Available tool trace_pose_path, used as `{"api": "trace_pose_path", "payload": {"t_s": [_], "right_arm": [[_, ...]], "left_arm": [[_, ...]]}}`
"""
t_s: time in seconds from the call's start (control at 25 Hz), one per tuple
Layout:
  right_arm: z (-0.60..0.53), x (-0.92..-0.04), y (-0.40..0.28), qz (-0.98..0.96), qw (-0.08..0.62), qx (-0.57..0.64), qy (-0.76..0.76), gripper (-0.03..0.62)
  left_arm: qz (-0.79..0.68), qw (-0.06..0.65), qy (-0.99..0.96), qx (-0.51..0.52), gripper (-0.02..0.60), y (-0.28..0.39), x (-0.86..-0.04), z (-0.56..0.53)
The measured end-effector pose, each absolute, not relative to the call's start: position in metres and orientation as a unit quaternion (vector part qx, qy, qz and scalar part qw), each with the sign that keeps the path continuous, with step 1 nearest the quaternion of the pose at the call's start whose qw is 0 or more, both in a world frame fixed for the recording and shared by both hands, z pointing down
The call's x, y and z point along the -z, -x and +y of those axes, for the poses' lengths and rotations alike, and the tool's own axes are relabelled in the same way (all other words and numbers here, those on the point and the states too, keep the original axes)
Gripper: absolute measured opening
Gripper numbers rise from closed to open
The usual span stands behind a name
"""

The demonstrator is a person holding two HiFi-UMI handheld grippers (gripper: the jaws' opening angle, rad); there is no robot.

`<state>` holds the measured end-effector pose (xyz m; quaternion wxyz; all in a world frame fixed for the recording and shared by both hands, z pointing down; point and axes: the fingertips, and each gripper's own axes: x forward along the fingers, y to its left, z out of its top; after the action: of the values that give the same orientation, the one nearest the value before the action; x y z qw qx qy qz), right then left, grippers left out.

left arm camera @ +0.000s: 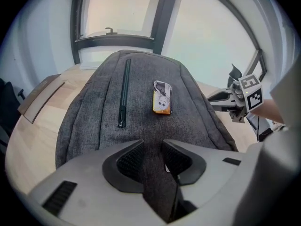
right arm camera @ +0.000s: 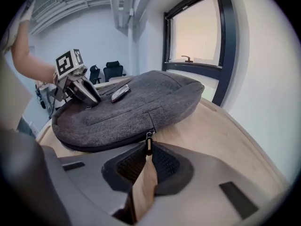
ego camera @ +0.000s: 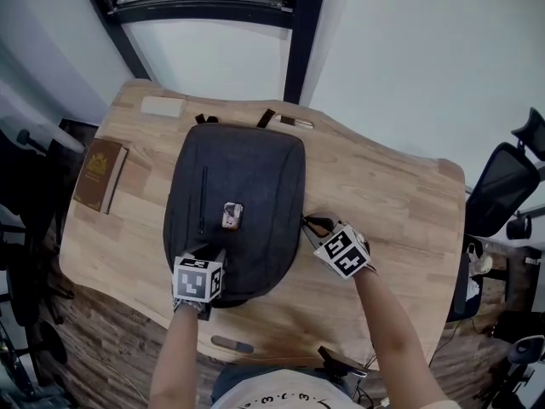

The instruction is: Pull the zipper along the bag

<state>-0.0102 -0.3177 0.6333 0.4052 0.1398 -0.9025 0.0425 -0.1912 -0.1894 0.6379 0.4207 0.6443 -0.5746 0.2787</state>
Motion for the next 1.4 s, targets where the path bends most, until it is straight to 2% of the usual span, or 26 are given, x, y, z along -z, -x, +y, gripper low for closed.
{"api": "trace_pose_path", "payload": {"t_s": [0.16, 0.36, 0.68, 0.84, 0.92, 1.04, 1.28, 1.4], "right_arm": [[-0.314, -0.629, 0.008, -0.895, 0.421, -0.063, -0.134, 0.091], [-0.299, -0.633, 0.006, -0.88, 0.455, -0.068, -0.116, 0.092], [-0.301, -0.648, 0.011, -0.856, 0.478, 0.056, -0.186, 0.094], [-0.309, -0.648, 0.012, -0.851, 0.46, 0.069, -0.243, 0.085], [-0.313, -0.645, 0.01, -0.862, 0.432, 0.023, -0.265, 0.06], [-0.31, -0.638, 0.008, -0.877, 0.404, -0.05, -0.254, 0.058], [-0.286, -0.642, -0.002, -0.862, 0.485, -0.005, -0.148, 0.058], [-0.267, -0.64, -0.007, -0.85, 0.515, 0.023, -0.107, 0.061]], "left_arm": [[-0.592, 0.455, -0.621, -0.238, 0.103, 0.196, -0.637, -0.191], [-0.61, 0.448, -0.613, -0.227, 0.091, 0.201, -0.638, -0.191], [-0.611, 0.446, -0.619, -0.213, 0.083, 0.199, -0.637, -0.19], [-0.612, 0.441, -0.621, -0.214, 0.083, 0.199, -0.637, -0.19], [-0.613, 0.437, -0.621, -0.216, 0.081, 0.199, -0.637, -0.191], [-0.615, 0.437, -0.62, -0.214, 0.08, 0.2, -0.637, -0.193], [-0.631, 0.446, -0.606, -0.189, 0.061, 0.205, -0.638, -0.192], [-0.643, 0.422, -0.606, -0.202, 0.058, 0.205, -0.639, -0.192]]}}
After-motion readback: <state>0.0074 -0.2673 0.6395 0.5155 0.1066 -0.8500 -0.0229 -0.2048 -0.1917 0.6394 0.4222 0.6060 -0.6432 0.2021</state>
